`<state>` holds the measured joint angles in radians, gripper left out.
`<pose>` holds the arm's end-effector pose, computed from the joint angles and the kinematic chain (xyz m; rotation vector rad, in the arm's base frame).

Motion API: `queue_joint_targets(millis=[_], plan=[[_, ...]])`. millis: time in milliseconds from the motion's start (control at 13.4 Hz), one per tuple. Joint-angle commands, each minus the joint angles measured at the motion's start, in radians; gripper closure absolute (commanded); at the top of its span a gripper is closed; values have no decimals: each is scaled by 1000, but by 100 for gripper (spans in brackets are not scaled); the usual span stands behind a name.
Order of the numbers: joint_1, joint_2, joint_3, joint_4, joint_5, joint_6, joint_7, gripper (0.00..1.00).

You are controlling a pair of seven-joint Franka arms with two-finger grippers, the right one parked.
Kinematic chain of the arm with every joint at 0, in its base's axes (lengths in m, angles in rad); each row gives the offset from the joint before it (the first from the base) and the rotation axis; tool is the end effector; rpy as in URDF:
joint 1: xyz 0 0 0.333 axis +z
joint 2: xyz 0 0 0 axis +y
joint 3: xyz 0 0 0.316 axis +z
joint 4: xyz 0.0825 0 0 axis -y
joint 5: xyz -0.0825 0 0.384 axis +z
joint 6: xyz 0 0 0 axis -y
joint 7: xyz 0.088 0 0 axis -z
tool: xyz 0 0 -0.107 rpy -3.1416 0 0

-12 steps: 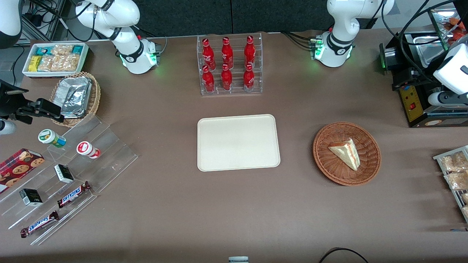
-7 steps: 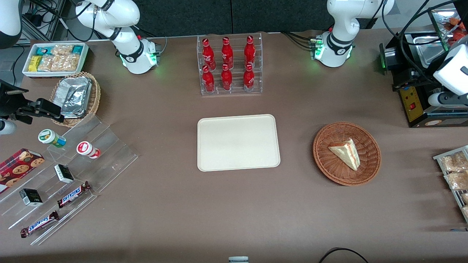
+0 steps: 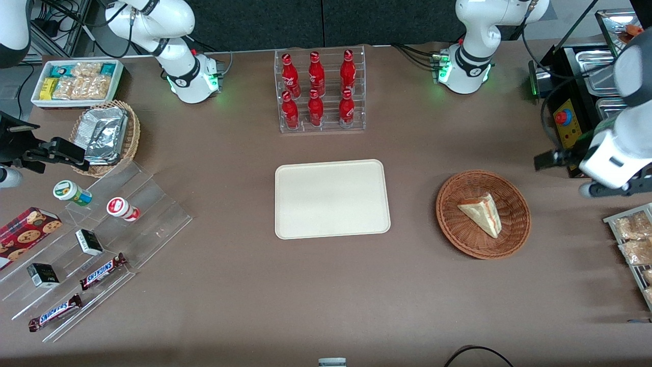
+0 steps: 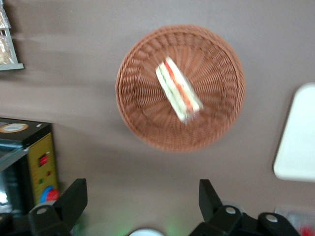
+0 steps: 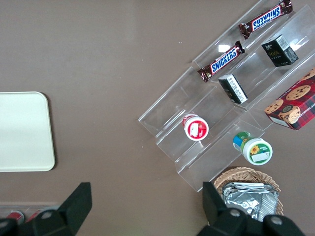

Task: Place sandwich from basket to tray
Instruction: 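Move the open left gripper over the wrapped sandwich in the basket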

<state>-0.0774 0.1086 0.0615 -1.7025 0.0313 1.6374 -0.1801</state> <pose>0.5770 -0.0074 0.5065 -3.0664 -0.2452 0.2606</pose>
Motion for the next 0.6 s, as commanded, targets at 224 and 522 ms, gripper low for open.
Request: queue_joint_targets(millis=[224,522], plan=[[1,-29,-11,-288,12,368,-370,0],[-1,-20,-14,-410,9,560,-548,0]])
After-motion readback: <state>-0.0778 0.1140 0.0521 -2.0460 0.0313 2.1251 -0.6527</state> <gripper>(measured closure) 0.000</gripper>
